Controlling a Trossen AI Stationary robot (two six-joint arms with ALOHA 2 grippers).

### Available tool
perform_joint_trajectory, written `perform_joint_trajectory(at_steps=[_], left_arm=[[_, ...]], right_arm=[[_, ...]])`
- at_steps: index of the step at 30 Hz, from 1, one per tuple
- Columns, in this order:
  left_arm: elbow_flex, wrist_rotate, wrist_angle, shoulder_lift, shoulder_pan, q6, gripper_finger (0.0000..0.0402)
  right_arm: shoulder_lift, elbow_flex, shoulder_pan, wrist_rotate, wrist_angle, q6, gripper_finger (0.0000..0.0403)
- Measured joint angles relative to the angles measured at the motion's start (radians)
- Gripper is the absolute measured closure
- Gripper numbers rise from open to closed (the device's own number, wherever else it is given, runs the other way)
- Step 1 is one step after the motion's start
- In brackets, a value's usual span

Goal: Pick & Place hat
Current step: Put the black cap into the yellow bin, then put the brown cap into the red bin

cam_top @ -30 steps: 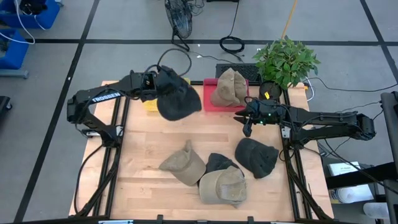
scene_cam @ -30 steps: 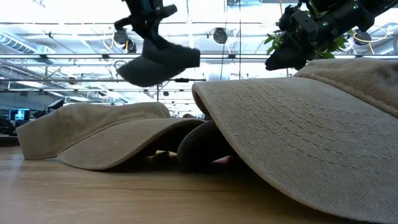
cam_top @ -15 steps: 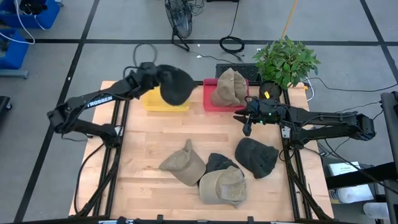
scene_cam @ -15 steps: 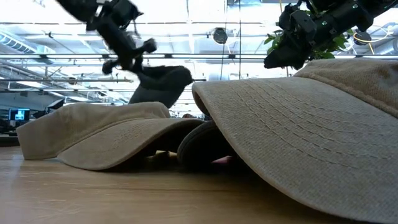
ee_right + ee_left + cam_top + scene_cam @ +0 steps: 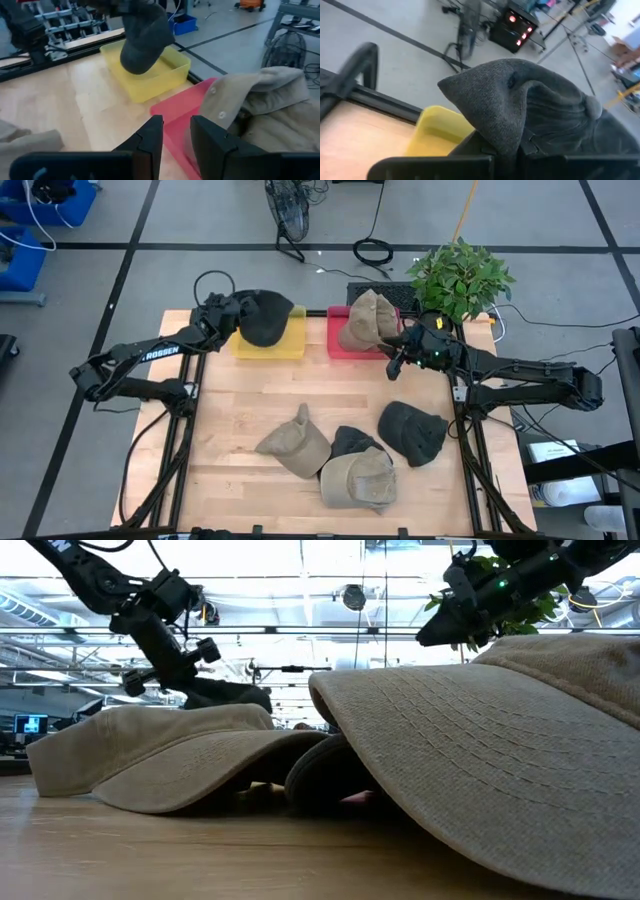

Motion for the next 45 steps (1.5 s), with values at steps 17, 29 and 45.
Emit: perform_joint_trajectory(at_steps=[17, 29, 45], left_arm=[[-0.002, 0.018, -0.043, -0.001, 0.013, -0.017, 0.0232], [-0.002, 0.043, 0.124, -0.108, 0.053, 0.274, 0.0168], [0.026, 0.3, 0.282, -0.16, -0.189, 0.734, 0.039]], right_arm=[[0.0, 0.0, -0.064, -0.001, 0.036, 0.001, 0.0343], [0.001, 0.0, -0.064, 0.02, 0.036, 0.001, 0.036], [0.001, 0.0, -0.063, 0.022, 0.035, 0.001, 0.0365]])
